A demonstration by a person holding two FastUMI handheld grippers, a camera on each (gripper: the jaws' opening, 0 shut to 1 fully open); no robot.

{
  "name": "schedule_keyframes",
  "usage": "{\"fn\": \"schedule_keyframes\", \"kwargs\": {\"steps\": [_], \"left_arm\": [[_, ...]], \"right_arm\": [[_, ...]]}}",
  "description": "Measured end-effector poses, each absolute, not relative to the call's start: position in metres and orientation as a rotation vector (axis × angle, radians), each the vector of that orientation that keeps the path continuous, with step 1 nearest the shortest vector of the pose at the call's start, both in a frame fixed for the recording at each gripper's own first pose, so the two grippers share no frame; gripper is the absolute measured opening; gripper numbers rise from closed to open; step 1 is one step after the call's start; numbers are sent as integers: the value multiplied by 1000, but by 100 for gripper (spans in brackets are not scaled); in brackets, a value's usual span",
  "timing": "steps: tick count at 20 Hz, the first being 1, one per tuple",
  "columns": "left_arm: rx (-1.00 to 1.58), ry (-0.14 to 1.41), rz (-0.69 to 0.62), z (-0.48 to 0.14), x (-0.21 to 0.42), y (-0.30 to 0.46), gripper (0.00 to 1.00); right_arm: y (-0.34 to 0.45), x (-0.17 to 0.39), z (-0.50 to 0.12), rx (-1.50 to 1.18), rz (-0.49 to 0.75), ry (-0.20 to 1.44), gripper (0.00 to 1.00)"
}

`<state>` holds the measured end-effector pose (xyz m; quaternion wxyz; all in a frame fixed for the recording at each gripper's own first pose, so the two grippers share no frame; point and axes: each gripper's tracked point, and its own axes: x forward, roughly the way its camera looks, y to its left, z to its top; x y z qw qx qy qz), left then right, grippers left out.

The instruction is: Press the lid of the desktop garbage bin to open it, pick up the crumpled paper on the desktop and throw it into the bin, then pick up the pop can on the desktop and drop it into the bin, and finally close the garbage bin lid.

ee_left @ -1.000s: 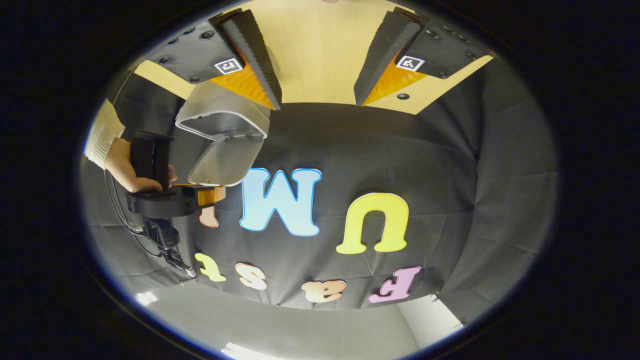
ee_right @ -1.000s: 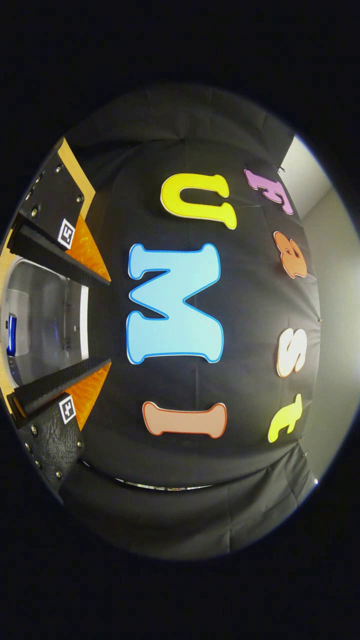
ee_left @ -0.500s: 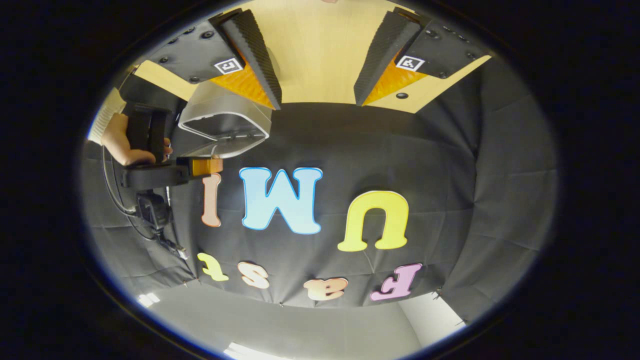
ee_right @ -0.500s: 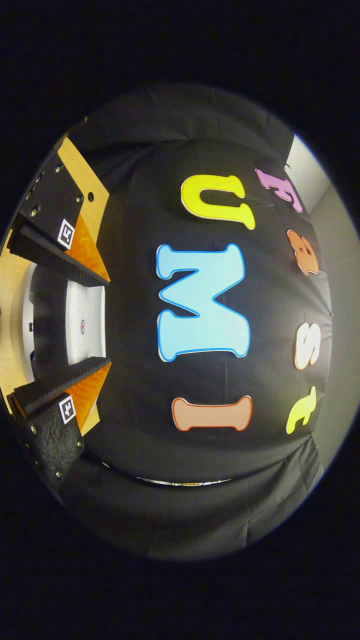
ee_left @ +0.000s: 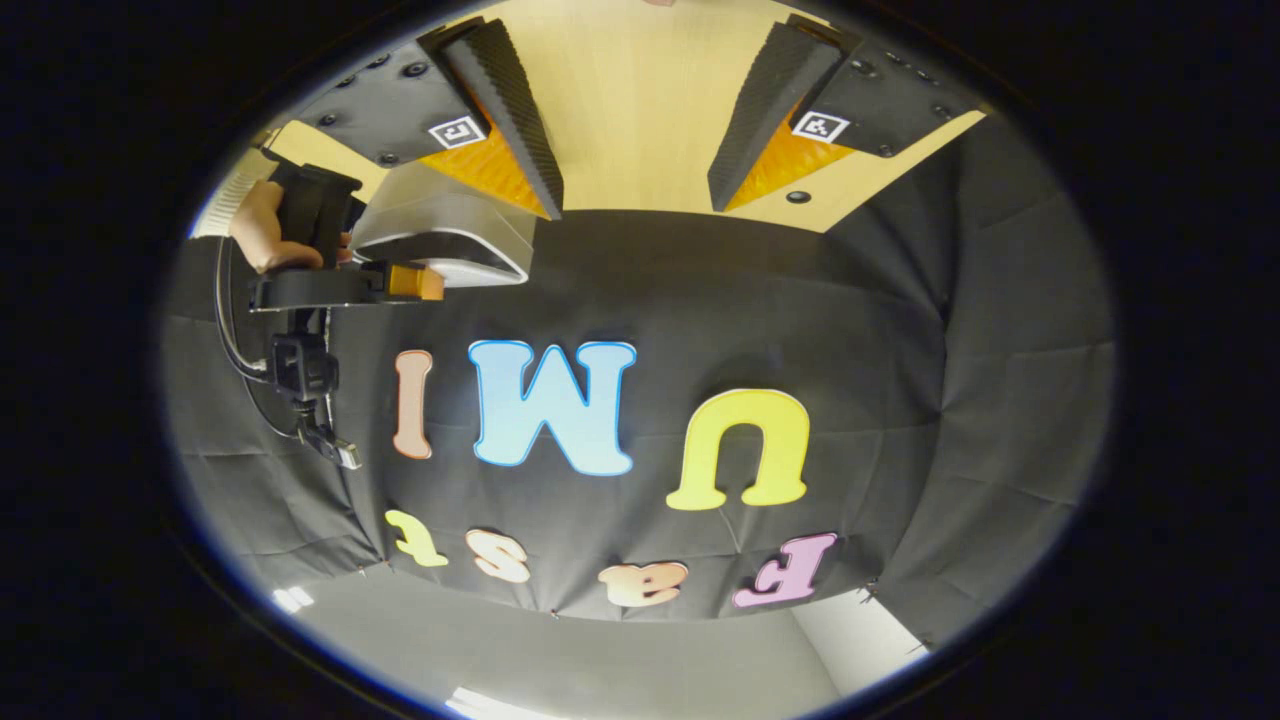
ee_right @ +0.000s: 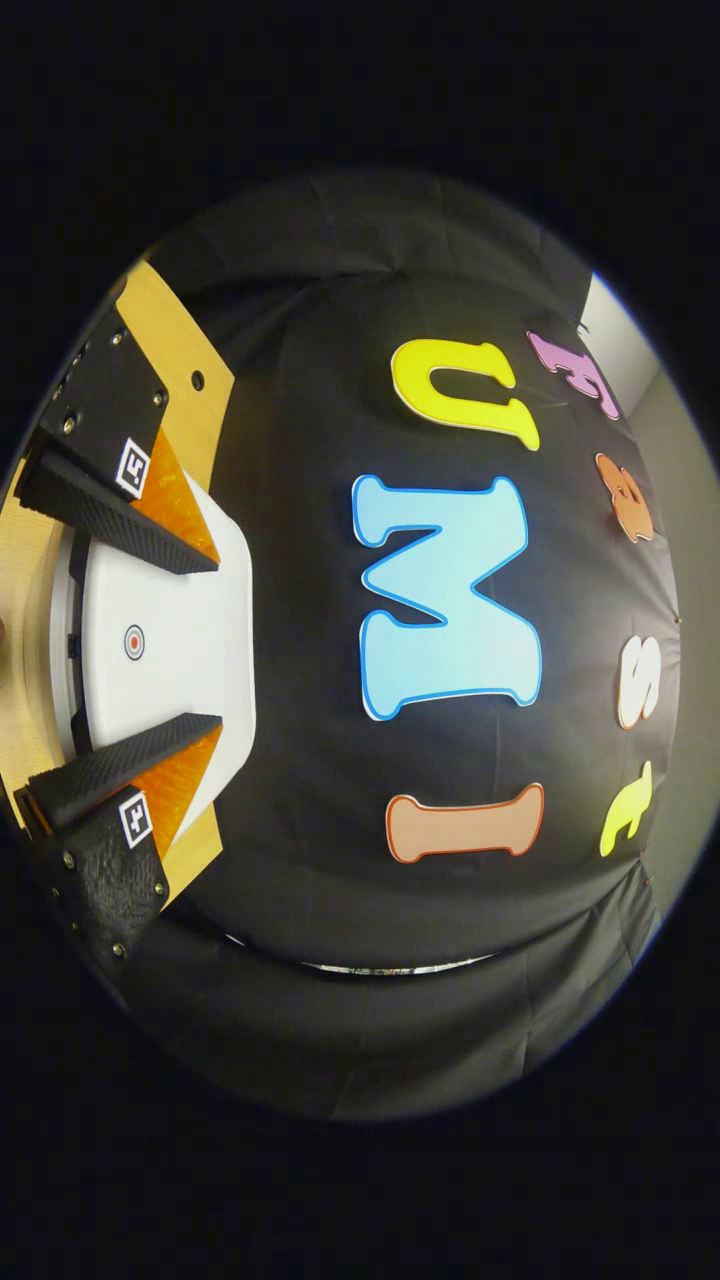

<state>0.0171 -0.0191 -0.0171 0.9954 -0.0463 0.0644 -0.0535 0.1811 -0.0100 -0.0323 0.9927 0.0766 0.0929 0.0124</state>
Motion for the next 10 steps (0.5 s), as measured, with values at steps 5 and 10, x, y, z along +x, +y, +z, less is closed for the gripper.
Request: {"fn": "schedule_keyframes", "kwargs": {"steps": [5,10], "left_arm": [[-94,129,-110,-18,21,-22,95],[-101,129,-118,-19,24,-27,96]], "right_arm": [[-9,186,-45,142,29,172,91],[-8,188,-51,123,27,133,92]]}}
